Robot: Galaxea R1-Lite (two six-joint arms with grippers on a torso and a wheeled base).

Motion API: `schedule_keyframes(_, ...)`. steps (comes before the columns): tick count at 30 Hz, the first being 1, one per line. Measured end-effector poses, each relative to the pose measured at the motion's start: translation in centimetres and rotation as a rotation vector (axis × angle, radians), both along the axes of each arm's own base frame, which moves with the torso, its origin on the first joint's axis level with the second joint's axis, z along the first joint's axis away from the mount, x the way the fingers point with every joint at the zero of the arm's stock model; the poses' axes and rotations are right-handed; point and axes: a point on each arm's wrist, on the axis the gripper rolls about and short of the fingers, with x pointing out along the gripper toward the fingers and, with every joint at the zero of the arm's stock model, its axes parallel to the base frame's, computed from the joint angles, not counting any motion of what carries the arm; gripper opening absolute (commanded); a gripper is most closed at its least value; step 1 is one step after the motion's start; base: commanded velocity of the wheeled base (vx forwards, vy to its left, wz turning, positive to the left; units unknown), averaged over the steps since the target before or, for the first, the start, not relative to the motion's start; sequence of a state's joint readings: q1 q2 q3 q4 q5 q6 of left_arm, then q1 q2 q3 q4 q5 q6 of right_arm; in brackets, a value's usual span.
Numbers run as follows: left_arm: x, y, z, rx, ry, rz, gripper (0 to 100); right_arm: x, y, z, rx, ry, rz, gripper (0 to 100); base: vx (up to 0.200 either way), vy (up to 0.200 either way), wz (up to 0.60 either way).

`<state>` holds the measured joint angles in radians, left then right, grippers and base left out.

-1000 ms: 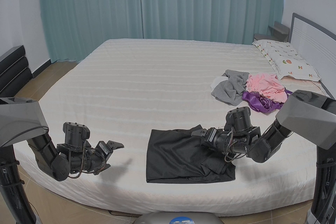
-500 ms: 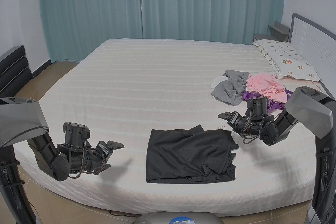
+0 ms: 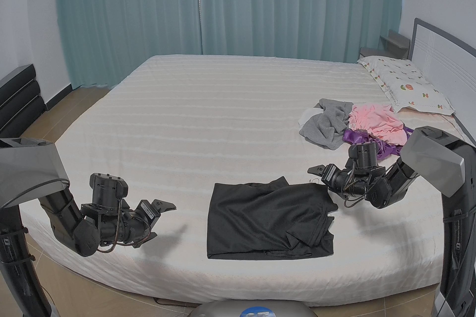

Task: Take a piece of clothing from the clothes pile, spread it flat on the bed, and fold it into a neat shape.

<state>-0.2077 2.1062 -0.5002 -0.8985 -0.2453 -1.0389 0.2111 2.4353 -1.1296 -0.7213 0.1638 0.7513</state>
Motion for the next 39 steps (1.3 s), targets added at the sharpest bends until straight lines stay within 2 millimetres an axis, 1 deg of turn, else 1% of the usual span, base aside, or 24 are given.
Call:
schedule_keyframes(6,0.0,0.0,0.0,0.001,0.0,-0.001,100,-0.2,-0.4,0.2,0.006,0.003,-0.012,100,0.0,0.0,0.0)
schedule_keyframes(10,0.0,0.0,0.0,0.0,0.0,-0.001,100,-1.1,-0.8,0.5,0.024,0.024,-0.022,100,0.0,0.0,0.0)
schedule_keyframes(14,0.1,0.0,0.0,-0.001,-0.003,-0.001,100,-2.3,-1.0,1.0,0.082,0.035,-0.05,100,0.0,0.0,0.0)
schedule_keyframes(18,0.2,-0.3,0.2,-0.004,-0.01,-0.006,100,-3.3,-1.1,1.4,0.132,0.009,-0.069,100,0.0,-0.2,0.0)
schedule_keyframes(26,0.1,-1.1,0.3,-0.005,-0.015,-0.03,100,-5.0,-1.1,1.3,0.149,0.013,-0.066,100,0.0,-0.2,0.0)
schedule_keyframes(33,0.6,-1.5,0.5,0.035,-0.045,0.008,100,-5.4,-1.0,1.1,0.165,0.035,-0.078,100,0.0,0.0,0.0)
schedule_keyframes(38,1.2,-2.7,0.3,0.084,-0.07,0.037,100,-5.6,-0.7,1.0,0.164,0.042,-0.072,100,0.0,0.0,0.0)
schedule_keyframes(39,1.3,-2.8,0.3,0.086,-0.072,0.038,100,-5.6,-0.6,1.0,0.164,0.042,-0.07,100,0.2,0.0,0.0)
